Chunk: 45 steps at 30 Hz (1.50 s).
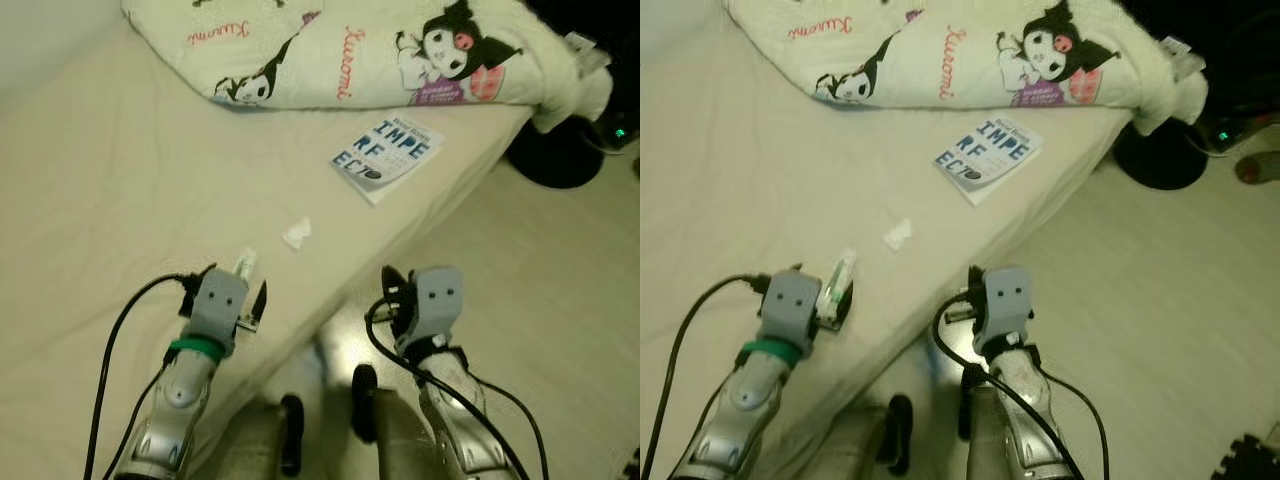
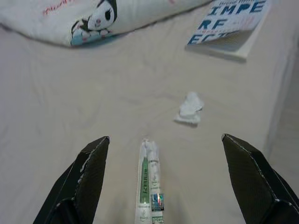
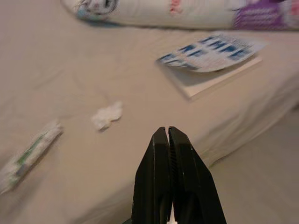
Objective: Clean up the room
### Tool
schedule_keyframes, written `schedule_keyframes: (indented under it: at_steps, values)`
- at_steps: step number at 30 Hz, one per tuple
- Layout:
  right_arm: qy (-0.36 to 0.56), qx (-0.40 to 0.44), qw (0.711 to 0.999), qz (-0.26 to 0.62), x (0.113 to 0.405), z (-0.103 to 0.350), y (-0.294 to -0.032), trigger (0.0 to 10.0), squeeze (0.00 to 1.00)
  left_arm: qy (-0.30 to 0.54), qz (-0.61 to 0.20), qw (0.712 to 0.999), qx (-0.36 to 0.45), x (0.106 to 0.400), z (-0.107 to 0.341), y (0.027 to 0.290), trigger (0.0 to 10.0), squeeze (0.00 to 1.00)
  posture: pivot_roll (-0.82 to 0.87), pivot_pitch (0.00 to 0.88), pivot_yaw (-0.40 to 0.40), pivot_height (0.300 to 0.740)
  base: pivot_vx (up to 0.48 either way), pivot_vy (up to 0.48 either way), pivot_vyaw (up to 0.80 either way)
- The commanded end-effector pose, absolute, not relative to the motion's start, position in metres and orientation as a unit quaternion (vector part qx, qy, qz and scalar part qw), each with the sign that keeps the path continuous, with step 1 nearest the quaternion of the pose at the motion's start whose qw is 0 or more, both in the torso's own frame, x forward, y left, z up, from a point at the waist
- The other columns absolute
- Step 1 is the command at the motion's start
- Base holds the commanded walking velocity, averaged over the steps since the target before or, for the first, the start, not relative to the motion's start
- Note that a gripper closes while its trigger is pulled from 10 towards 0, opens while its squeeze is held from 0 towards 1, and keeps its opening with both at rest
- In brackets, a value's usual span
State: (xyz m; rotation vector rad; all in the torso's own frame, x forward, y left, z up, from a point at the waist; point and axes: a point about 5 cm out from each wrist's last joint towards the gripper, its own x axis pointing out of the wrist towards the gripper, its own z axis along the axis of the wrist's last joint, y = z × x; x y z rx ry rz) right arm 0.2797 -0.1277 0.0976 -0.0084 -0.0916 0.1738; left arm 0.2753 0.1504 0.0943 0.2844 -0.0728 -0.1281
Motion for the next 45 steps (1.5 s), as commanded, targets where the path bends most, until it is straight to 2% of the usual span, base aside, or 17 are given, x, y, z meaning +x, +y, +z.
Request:
schedule_keyframes:
  at_steps: [1, 2, 4, 8, 15, 25, 37, 45]
  values:
    - [-0.022, -0.004, 0.997, 0.074, 0.274, 0.084, -0.135, 10.0, 0.00, -0.010, -0.074, 0.987, 0.144, 0.267, 0.083, 0.151, 10.0, 0.00, -0.08, 0.169, 0.055, 0.724, 0.000, 0.000, 0.00]
    - [-0.022, -0.004, 0.997, 0.074, 0.274, 0.084, -0.135, 10.0, 0.00, -0.010, -0.074, 0.987, 0.144, 0.267, 0.083, 0.151, 10.0, 0.00, -0.08, 0.169, 0.055, 0.724, 0.000, 0.000, 0.00]
    - [-0.018, -0.016, 0.998, 0.058, 0.277, 0.080, -0.147, 10.0, 0.00, -0.007, -0.081, 0.987, 0.139, 0.268, 0.082, 0.150, 10.0, 0.00, -0.09, 0.108, 0.048, 0.724, 0.000, 0.000, 0.00]
    - [-0.017, -0.021, 0.999, 0.047, 0.278, 0.080, -0.153, 10.0, 0.00, -0.008, -0.085, 0.987, 0.137, 0.271, 0.083, 0.149, 10.0, 0.00, -0.10, 0.086, 0.046, 0.724, 0.000, 0.000, 0.00]
    - [-0.013, -0.028, 0.999, 0.017, 0.284, 0.075, -0.168, 10.0, 0.00, -0.023, -0.100, 0.988, 0.115, 0.298, 0.093, 0.130, 10.0, 0.00, -0.14, 0.018, 0.050, 0.724, 0.000, 0.000, 0.00]
    - [-0.016, -0.033, 0.999, 0.002, 0.288, 0.072, -0.174, 10.0, 0.00, -0.033, -0.117, 0.987, 0.104, 0.312, 0.100, 0.118, 10.0, 0.00, -0.16, 0.000, 0.065, 0.724, 0.000, 0.000, 0.00]
    - [-0.010, -0.033, 0.999, 0.010, 0.288, 0.064, -0.163, 10.0, 0.00, -0.011, -0.102, 0.990, 0.097, 0.314, 0.089, 0.125, 10.0, 0.00, -0.16, 0.000, 0.067, 0.724, 0.000, 0.000, 0.00]
    - [-0.013, -0.029, 0.999, 0.022, 0.289, 0.063, -0.156, 10.0, 0.00, -0.005, -0.091, 0.991, 0.095, 0.313, 0.086, 0.129, 10.0, 0.00, -0.14, 0.020, 0.065, 0.689, 0.000, 0.000, 0.00]
